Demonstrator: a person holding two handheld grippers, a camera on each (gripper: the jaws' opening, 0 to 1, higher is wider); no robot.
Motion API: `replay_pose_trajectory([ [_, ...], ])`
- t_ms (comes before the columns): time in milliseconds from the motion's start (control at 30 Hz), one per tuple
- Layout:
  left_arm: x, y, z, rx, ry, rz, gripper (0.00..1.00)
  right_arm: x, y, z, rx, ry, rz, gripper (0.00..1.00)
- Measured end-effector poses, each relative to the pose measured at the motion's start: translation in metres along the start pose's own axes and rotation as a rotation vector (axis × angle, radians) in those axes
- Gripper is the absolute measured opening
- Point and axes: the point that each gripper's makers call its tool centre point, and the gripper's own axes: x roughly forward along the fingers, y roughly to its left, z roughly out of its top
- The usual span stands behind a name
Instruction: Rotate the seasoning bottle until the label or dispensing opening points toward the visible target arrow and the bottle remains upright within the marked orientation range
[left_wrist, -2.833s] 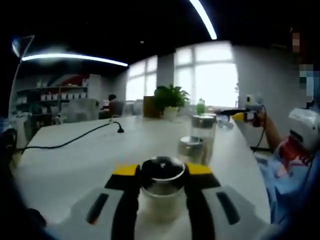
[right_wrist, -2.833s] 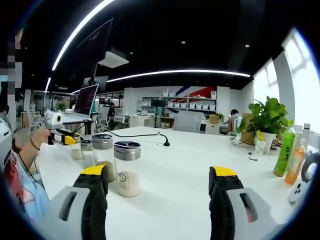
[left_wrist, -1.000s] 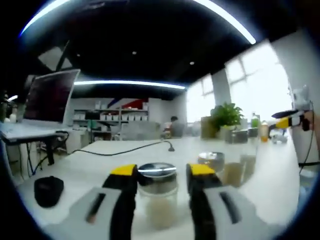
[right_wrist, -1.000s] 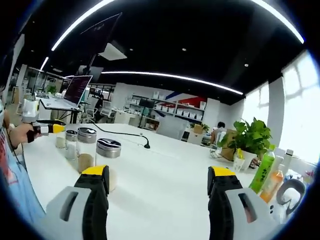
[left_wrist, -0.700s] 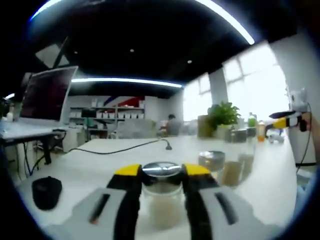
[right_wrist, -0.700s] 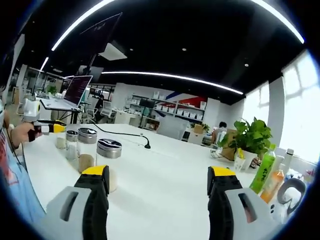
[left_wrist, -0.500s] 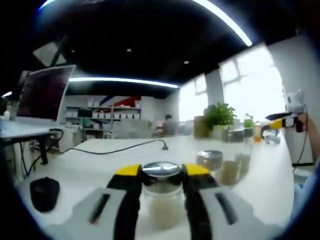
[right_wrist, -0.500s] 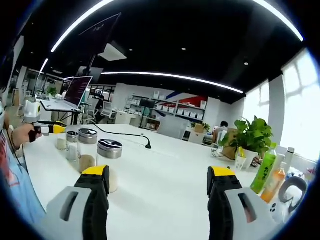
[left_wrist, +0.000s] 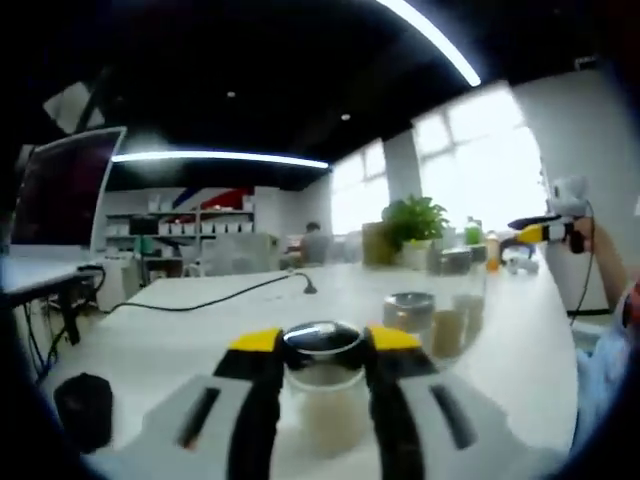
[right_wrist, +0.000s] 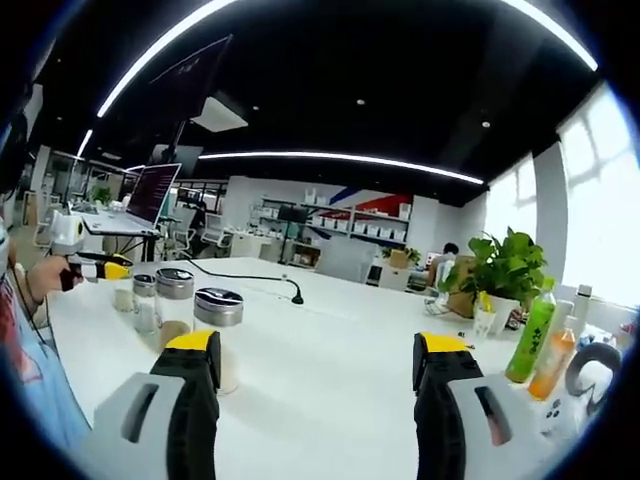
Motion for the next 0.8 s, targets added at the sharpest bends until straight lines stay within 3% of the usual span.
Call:
replay_pose_trajectory([
  [167,0.000,-0.001,0.000,0.015,0.013,-0.037,0.33,0.001,0.004,0.000,0.039,-0.014,0.025,0.81],
  [500,0.000,-0.002,-0.001,0.030,0.048,-0.142,0.33,0.002,0.011,0.004,0.026,-0.026,0.049,0.83],
  [700,0.001,-0.004,-0.002,0.034,0.040,-0.172,0.33,0.002,0.013,-0.002,0.034,0.005,0.068,0.84],
  [800,0.001,-0.004,-0.002,0.033,0.049,-0.197,0.33,0.000,0.011,0.003,0.033,-0.018,0.063,0.89],
])
